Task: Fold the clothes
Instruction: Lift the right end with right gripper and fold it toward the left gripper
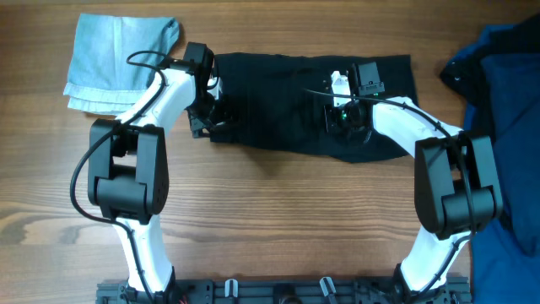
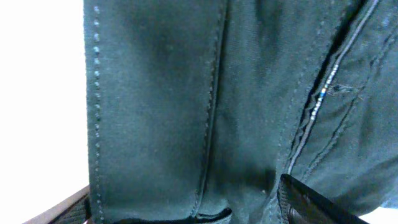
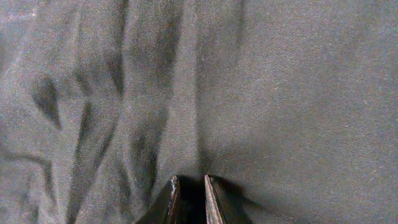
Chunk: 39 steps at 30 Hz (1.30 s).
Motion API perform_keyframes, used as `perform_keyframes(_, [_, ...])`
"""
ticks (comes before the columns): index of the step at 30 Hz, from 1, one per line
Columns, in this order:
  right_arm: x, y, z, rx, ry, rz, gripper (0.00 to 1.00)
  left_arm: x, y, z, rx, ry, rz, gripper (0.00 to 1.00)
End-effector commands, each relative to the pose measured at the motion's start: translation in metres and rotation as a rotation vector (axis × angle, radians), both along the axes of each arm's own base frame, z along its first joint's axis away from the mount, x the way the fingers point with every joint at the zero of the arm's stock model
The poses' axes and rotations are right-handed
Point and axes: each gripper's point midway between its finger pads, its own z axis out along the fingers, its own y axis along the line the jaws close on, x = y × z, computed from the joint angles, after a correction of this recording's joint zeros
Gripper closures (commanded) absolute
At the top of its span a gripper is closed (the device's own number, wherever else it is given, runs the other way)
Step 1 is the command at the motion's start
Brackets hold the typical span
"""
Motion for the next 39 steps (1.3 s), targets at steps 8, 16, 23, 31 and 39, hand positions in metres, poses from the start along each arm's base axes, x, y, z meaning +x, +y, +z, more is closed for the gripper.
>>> perform_keyframes(8, [-0.003, 0.005, -0.010, 0.004, 0.022, 0.032, 0.86, -0.018, 0.008, -0.042, 0.042, 0.056, 0.145, 0.25])
perform_keyframes(16, [0.003, 0.014, 0.006, 0.053, 0.017, 0.041, 0.96, -0.018, 0.013, -0.032, 0.065, 0.051, 0.168, 0.96])
perform_keyframes(23, [0.024, 0.049, 0.059, 0.304, 0.076, -0.071, 0.96, 0.017, 0.041, 0.064, 0.198, -0.242, 0.129, 0.96])
perform_keyframes(31, [-0.034, 0.106, 0.039, 0.261, 0.264, -0.050, 0.96, 0.053, 0.044, 0.126, 0.165, -0.479, 0.176, 0.96])
perform_keyframes(39, [-0.049, 0.140, 0.032, 0.133, 0.197, -0.044, 0.96, 0.050, 0.047, 0.129, 0.191, -0.493, 0.128, 0.94])
